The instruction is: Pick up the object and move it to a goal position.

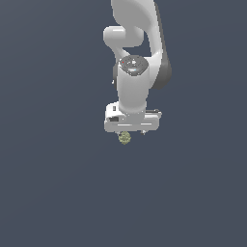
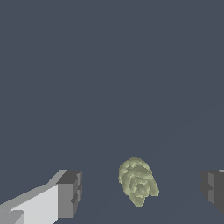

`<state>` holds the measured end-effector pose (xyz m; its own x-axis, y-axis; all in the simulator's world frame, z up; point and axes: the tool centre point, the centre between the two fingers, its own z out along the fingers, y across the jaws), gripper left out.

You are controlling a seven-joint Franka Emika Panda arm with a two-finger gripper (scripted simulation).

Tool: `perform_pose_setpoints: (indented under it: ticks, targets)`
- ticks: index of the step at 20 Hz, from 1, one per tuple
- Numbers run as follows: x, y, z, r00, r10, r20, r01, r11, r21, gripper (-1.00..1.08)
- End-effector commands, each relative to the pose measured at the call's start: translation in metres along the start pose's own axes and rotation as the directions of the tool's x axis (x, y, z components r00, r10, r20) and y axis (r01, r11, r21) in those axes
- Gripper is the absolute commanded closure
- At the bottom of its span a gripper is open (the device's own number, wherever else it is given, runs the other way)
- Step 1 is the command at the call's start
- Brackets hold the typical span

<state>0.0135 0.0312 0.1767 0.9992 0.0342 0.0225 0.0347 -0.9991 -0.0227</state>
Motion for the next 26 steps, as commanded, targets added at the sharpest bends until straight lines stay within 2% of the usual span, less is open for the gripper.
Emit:
perform_pose_setpoints:
  ticks: [1,16,26]
  targets:
    - [0.0,0.0,0.0,1.0,0.0,0.0,0.0,1.0,0.0,-0.92]
    - [0.004,-0.003,-0.008,1.0,-0.018,-0.003,0.018,1.0,0.007,-0.92]
    - [-0.011,0.005,0.013,0.99,-0.144,0.003,0.144,0.99,-0.002,-0.92]
